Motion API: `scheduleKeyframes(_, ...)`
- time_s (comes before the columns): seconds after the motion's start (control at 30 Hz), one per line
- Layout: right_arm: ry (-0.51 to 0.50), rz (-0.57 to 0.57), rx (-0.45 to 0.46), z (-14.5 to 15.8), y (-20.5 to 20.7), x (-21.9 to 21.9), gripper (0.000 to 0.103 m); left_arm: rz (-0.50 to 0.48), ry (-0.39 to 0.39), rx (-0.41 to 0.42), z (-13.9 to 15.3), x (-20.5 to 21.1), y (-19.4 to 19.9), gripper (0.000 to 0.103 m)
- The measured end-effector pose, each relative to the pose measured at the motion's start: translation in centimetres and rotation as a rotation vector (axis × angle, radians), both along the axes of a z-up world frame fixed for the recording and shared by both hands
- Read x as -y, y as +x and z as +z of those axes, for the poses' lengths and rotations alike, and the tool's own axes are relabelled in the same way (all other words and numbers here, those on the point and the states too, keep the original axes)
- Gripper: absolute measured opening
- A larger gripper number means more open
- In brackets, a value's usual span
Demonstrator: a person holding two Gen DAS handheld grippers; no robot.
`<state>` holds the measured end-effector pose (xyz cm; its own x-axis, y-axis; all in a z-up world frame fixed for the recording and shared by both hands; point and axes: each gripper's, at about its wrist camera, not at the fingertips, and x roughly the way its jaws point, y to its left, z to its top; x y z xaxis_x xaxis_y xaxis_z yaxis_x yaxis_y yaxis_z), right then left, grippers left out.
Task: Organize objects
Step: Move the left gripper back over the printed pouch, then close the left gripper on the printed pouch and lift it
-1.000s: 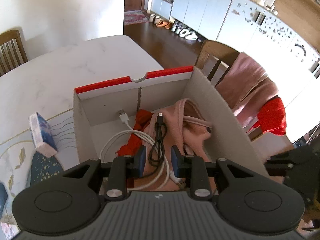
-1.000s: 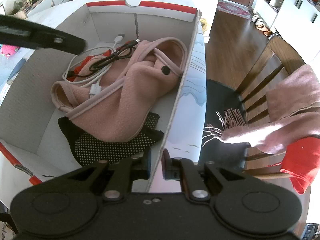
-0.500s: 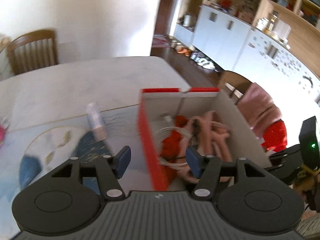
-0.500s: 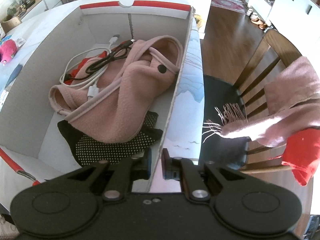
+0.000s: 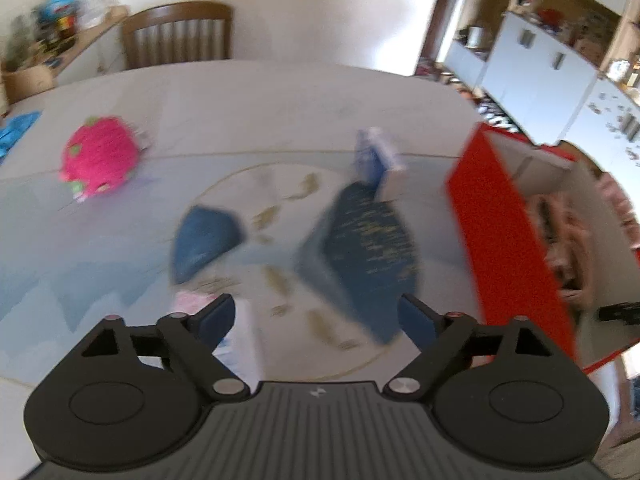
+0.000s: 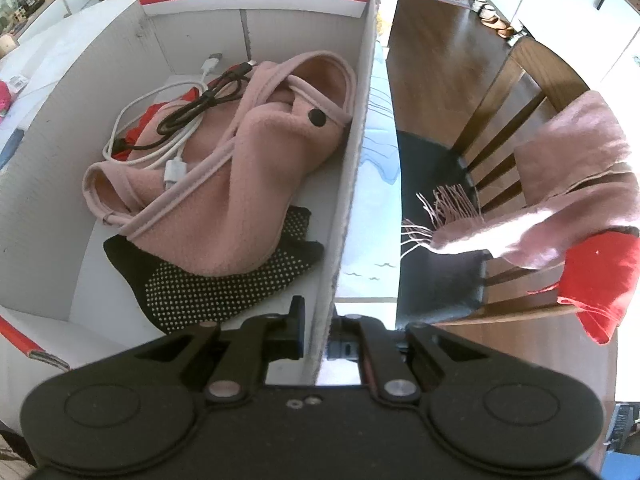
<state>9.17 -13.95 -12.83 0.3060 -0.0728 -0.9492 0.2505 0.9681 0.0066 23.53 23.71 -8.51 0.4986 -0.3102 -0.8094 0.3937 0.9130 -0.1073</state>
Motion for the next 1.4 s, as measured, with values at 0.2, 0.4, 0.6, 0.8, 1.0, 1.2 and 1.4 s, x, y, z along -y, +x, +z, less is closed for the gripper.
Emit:
scheduleKeyframes(0.2, -0.017, -0.014, -0.014, 0.1, 0.3, -0.3, 0.007, 0.073, 0.025, -0.045, -2.9, -3.5, 0.9, 0.103)
scheduleKeyframes(0.4, -0.026, -0.026, -0.025, 0.2, 0.5, -0.6, 0.008, 0.097, 0.07, -0.074, -5.4, -4.8, 1.8, 0.103)
scheduleKeyframes(0.6, -0.031, -0.036, -0.03, 0.2, 0.6, -0.7, 0.008, 0.114, 0.098, -0.086, -6.7, -4.8, 2.3, 0.103)
scheduleKeyframes(0.8, -0.03, -0.044, -0.03, 0.2, 0.6, -0.6, 0.008, 0.116, 0.12, -0.091, -7.4, -4.5, 2.3, 0.1)
scheduleKeyframes(1.0, -0.034, -0.042, -0.031, 0.2, 0.6, -0.7, 0.009, 0.122, 0.136, -0.057, -6.9, -4.3, 2.0, 0.074)
scheduleKeyframes(1.2, -0.033, -0.035, -0.031, 0.2, 0.5, -0.8, 0.009, 0.113, 0.137, -0.036, -6.6, -4.0, 1.5, 0.042)
scheduleKeyframes(1.4, -0.039, -0.04, -0.024, 0.2, 0.3, -0.8, 0.005, 0.117, 0.109, -0.037, -6.2, -4.2, 1.4, 0.021)
